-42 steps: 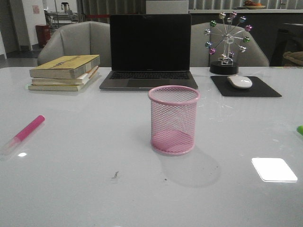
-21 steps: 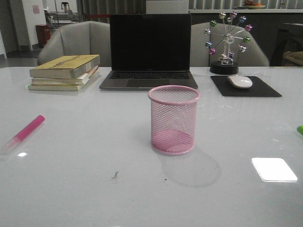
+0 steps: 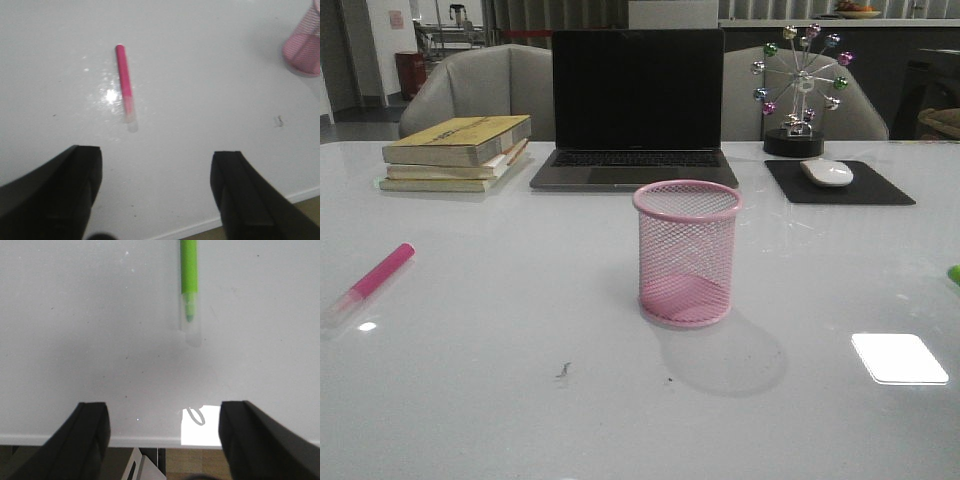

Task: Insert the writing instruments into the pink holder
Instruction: 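Lower the right gripper onto the green marker and grasp it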

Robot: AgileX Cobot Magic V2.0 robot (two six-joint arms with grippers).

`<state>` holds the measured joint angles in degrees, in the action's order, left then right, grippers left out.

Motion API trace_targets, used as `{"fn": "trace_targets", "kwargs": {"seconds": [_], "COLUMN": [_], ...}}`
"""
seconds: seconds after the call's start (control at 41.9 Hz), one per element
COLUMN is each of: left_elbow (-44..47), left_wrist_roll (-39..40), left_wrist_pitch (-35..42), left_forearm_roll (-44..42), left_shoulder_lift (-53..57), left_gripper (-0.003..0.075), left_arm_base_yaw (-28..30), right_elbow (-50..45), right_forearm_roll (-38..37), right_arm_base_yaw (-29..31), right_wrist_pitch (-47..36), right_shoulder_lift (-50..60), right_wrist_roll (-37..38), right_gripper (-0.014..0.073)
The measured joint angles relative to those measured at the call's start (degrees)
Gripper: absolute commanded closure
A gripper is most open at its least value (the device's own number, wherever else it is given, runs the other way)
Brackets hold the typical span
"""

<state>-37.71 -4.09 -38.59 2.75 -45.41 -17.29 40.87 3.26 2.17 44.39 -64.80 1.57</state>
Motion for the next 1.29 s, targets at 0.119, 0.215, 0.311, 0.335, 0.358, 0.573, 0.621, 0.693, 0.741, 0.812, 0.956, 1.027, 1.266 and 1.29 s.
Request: {"fn": "trace_targets", "kwargs": {"seconds": [0.119, 0.215, 0.311, 0.335, 0.358, 0.573, 0.621, 0.693, 0.741, 0.812, 0.956, 1.027, 1.266, 1.29], "left_elbow": [0.0, 0.0, 0.0, 0.0, 0.0, 0.0, 0.0, 0.0, 0.0, 0.0, 0.0, 0.0, 0.0, 0.0], "left_wrist_roll": [-0.1, -0.1, -0.1, -0.1, -0.1, -0.1, -0.1, -0.1, -0.1, -0.1, -0.2, -0.2, -0.2, -0.2], "left_wrist_pitch": [0.8, 2.0, 2.4, 2.5, 2.6, 3.9, 4.4, 5.0, 5.1, 5.1, 5.2, 5.2, 5.2, 5.2], "left_forearm_roll": [0.1, 0.1, 0.5, 0.8, 1.3, 2.8, 2.8, 2.9, 2.9, 3.1, 3.1, 3.1, 3.1, 3.1], "left_shoulder_lift": [-0.9, -1.5, -2.0, -2.1, -2.2, -2.6, -2.7, -2.8, -2.8, -2.8, -2.8, -2.8, -2.8, -2.8], "left_gripper": [0.0170, 0.0170, 0.0169, 0.0169, 0.0169, 0.0169, 0.0169, 0.0170, 0.0169, 0.0170, 0.0169, 0.0169, 0.0169, 0.0169], "left_arm_base_yaw": [-4.7, -7.2, -9.2, -9.6, -10.0, -14.8, -16.4, -18.6, -19.7, -21.0, -21.6, -21.6, -21.6, -21.6], "right_elbow": [3.4, 6.8, 10.3, 11.4, 12.5, 20.4, 22.0, 24.3, 25.9, 28.0, 31.6, 33.2, 35.0, 35.0], "right_forearm_roll": [-0.2, -1.0, -1.9, -2.2, -2.4, -2.7, -2.7, -2.7, -2.7, -2.7, -2.7, -2.7, -2.7, -2.7], "right_arm_base_yaw": [0.7, 0.9, 0.9, 0.9, 0.9, 0.9, 0.9, 0.9, 0.9, 0.9, 0.9, 0.9, 0.9, 0.9], "right_wrist_pitch": [-1.6, -2.7, -3.6, -3.7, -3.8, -4.3, -4.3, -4.3, -4.3, -4.3, -3.5, -2.7, -2.4, -2.4], "right_shoulder_lift": [-7.2, -12.9, -18.9, -20.1, -21.7, -32.5, -34.7, -37.6, -39.1, -41.5, -44.7, -46.1, -48.0, -48.0], "right_wrist_roll": [0.0, 0.1, 0.1, 0.1, 0.1, 0.1, 0.1, 0.1, 0.1, 0.2, 0.2, 0.2, 0.2, 0.2], "right_gripper": [0.0023, 0.0023, 0.0023, 0.0023, 0.0023, 0.0023, 0.0023, 0.0023, 0.0023, 0.0023, 0.0023, 0.0023, 0.0023, 0.0023]}}
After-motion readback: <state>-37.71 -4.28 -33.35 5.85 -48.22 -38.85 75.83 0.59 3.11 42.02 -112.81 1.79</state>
